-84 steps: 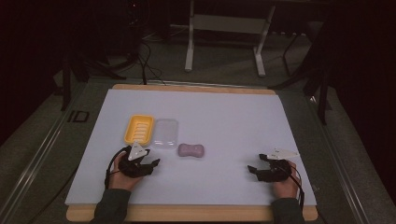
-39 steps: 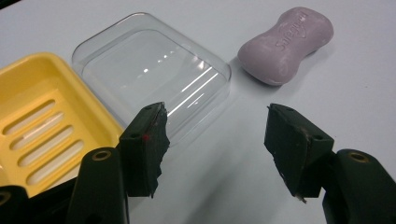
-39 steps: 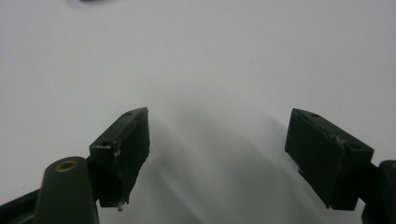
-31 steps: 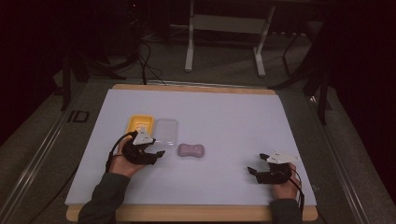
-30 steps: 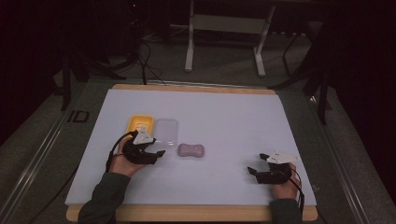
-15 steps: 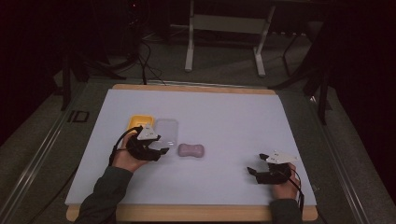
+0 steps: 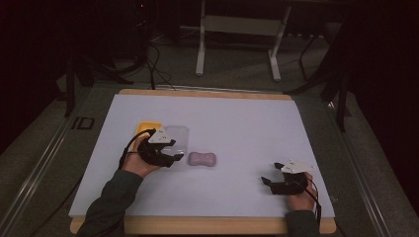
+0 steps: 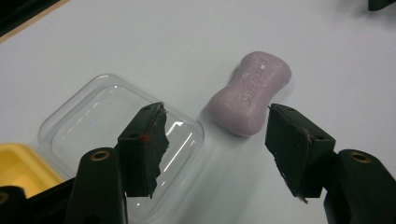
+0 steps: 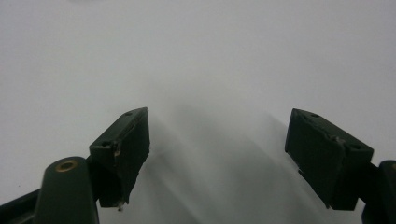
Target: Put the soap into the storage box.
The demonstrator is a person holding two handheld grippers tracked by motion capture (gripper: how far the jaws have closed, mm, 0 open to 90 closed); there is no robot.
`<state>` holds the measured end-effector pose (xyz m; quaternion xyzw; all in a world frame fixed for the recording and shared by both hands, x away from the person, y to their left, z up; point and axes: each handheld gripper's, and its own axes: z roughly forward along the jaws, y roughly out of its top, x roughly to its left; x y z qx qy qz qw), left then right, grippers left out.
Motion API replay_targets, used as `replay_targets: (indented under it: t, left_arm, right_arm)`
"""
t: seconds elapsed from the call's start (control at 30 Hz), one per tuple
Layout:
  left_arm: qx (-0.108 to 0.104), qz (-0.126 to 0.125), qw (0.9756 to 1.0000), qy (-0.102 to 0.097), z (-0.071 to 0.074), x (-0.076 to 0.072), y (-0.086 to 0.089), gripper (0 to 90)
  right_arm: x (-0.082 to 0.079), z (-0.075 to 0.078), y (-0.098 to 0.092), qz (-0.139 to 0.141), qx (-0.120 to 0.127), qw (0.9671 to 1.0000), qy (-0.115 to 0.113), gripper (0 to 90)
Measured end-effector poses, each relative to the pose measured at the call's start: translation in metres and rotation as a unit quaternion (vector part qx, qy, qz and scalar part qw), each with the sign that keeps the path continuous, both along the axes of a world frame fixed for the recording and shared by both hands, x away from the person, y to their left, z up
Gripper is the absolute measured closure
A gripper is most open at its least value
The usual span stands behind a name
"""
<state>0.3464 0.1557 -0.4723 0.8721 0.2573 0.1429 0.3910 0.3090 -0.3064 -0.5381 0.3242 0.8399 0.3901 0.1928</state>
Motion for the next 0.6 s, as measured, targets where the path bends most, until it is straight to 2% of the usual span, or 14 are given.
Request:
replay_targets:
  t: [0.6]
  left_arm:
    - [0.018,-0.043,0.9989,0.006,0.008,0.011,-0.018,38.5]
  right_arm:
    - [0.000,0.000,0.001,0.002,-0.004,1.0000,-0.001,21.8]
